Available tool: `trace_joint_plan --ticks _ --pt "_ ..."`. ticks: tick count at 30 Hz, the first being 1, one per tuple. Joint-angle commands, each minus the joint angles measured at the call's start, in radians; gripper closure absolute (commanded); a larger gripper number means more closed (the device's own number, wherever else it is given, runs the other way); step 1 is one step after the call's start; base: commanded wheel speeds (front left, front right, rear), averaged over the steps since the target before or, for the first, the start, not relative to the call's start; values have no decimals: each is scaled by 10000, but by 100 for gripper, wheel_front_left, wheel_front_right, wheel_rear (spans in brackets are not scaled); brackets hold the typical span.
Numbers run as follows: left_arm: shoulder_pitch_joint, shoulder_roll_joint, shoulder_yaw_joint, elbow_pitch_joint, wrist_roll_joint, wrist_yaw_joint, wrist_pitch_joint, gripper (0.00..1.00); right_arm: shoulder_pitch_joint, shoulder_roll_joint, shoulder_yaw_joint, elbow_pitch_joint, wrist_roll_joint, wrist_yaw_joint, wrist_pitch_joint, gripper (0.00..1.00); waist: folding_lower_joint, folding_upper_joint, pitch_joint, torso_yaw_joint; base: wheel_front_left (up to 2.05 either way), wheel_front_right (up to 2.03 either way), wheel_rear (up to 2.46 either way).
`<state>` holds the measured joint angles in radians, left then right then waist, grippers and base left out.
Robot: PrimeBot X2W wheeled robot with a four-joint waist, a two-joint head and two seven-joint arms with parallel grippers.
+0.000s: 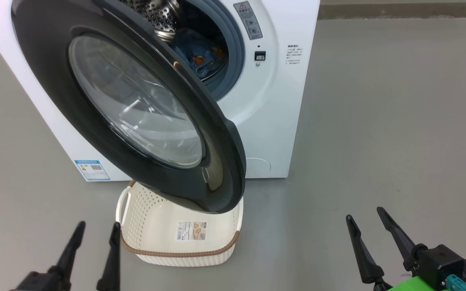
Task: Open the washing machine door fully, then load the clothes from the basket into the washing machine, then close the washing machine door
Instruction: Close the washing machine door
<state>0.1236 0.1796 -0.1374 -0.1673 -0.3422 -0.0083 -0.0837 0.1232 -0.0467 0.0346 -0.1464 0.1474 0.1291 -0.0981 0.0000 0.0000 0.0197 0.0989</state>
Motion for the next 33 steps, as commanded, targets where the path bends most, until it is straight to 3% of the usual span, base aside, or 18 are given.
trace_joint_plan --ticks 1,22,23,24,33 --pt "-183 200 208 -131 290 153 -52 0 -102 -35 205 -291 -139 16 15 0 0 0 -85 5 0 0 0" --pt "-222 115 -77 261 562 488 -250 0 18 -35 184 -350 -210 16 76 0 0 0 -176 -184 0 0 0" --pt "-226 112 -81 267 556 496 -263 0 15 -35 156 -356 -196 16 52 31 0 0 -181 -196 0 0 0" --pt "-228 114 -91 275 556 502 -266 0 10 -35 129 -369 -159 16 6 100 0 0 -186 -207 0 0 0" --pt "-316 114 -180 322 551 541 -340 0 -12 -35 104 -346 -103 16 51 100 0 0 -162 -245 0 0 0"
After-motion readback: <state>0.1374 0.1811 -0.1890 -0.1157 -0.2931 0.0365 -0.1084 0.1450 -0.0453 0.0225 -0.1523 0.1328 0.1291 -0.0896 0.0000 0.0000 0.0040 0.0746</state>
